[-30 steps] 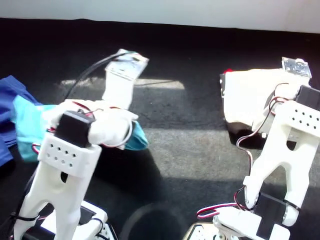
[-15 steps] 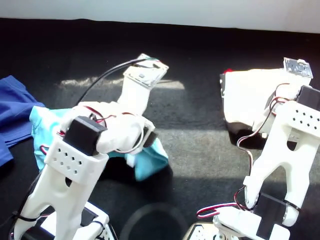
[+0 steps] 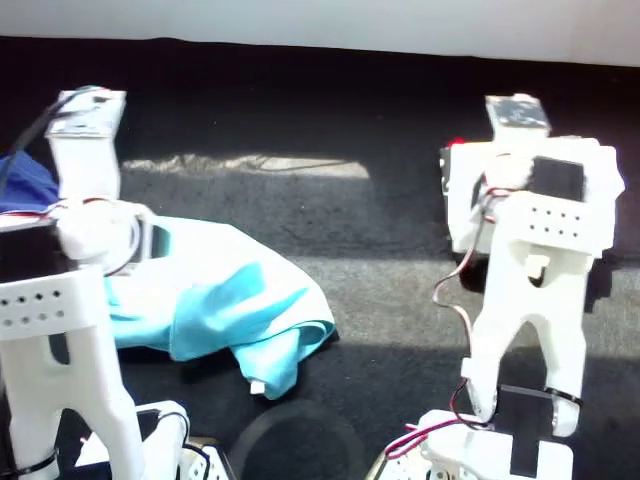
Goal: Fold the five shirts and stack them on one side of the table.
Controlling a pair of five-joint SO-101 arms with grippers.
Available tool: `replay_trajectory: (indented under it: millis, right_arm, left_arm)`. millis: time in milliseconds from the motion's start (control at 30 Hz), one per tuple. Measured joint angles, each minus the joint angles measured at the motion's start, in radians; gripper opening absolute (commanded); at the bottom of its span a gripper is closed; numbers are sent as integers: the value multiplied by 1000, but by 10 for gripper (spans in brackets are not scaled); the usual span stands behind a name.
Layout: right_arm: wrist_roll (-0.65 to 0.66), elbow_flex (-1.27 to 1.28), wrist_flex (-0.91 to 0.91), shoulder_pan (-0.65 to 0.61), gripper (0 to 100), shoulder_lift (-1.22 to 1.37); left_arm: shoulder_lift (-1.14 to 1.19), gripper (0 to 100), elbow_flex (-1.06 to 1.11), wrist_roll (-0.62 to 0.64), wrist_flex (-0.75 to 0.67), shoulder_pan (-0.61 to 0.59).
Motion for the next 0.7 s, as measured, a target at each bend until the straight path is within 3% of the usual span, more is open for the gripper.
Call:
replay_trajectory:
  millis: [167,267,533,700]
  right_arm:
    - [-58,0,-6,-133,77,0]
    - [-87,0,-6,-242,77,0]
    - [-95,3,-101,-552,84,0]
    - [-100,26,-172,-779,214,23]
  left_arm:
    - [-6,231,0,-41,0,-51]
    - [-6,231,0,-41,0,-143]
    - [-6,231,3,-91,-23,-675]
    - [-6,231,101,-175,-133,-904]
